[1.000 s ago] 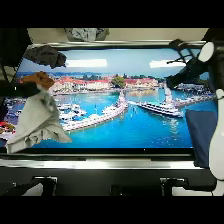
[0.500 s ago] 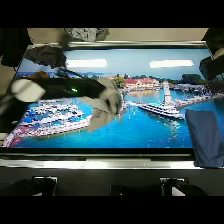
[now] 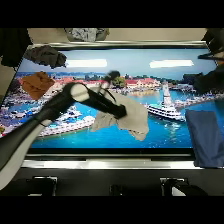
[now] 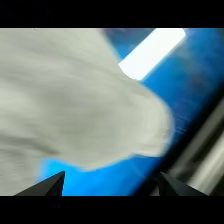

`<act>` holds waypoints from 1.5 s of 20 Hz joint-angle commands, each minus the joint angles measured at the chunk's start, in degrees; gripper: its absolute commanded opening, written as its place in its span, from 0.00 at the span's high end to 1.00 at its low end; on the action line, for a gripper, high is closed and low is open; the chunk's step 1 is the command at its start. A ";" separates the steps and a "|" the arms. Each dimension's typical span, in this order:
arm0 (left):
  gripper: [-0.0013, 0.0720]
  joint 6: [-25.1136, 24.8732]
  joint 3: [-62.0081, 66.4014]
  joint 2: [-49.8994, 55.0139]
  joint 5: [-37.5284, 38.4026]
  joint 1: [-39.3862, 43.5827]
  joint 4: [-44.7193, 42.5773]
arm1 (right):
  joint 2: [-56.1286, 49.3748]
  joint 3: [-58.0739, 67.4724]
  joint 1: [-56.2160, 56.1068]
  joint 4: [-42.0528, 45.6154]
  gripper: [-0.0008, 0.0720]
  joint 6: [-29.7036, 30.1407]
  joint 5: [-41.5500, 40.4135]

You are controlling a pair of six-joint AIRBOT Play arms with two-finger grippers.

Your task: Fold the shirts.

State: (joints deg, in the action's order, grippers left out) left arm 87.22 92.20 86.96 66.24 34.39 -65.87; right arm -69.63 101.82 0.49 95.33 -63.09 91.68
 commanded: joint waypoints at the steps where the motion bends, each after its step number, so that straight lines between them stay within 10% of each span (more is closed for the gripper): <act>1: 0.05 3.13 3.08 -3.32 10.60 -13.49 -14.47 | -4.24 -9.31 0.02 -9.75 0.03 2.71 1.03; 5: 0.05 3.87 -14.21 -2.14 12.28 -22.73 -1.68 | -7.43 -27.17 0.02 -20.37 0.03 5.51 -3.74; 15: 0.05 1.97 -37.20 -0.61 -16.52 -12.79 14.08 | -7.45 -41.97 -0.02 -22.99 0.02 8.52 -6.54; 18: 0.40 3.21 -37.20 -0.63 -19.87 -12.76 14.05 | -7.45 -43.82 -0.04 -27.12 0.02 10.54 -6.99; 20: 0.89 3.26 -37.18 -0.70 -19.85 -12.81 14.08 | -7.45 -47.50 -0.04 -32.06 0.02 12.17 -9.60; 26: 0.94 1.86 -37.18 -3.10 -19.19 -12.76 14.03 | -10.54 -52.92 -0.07 -46.31 0.03 16.11 -23.93; 27: 0.94 1.81 -37.18 -3.52 -18.99 -12.76 14.01 | -10.93 -52.89 -0.04 -47.41 0.21 16.96 -26.27; 28: 0.94 1.66 -37.18 -3.91 -18.73 -12.76 13.99 | -10.86 -52.87 -0.04 -48.30 0.71 17.46 -27.80; 30: 0.94 -0.09 -37.09 -5.22 -18.78 -12.92 13.79 | -9.92 -51.76 -0.04 -49.29 0.90 19.26 -27.36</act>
State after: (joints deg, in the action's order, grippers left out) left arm 88.90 55.05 83.20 47.37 21.65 -51.94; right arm -79.70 49.71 0.47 50.02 -46.52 68.03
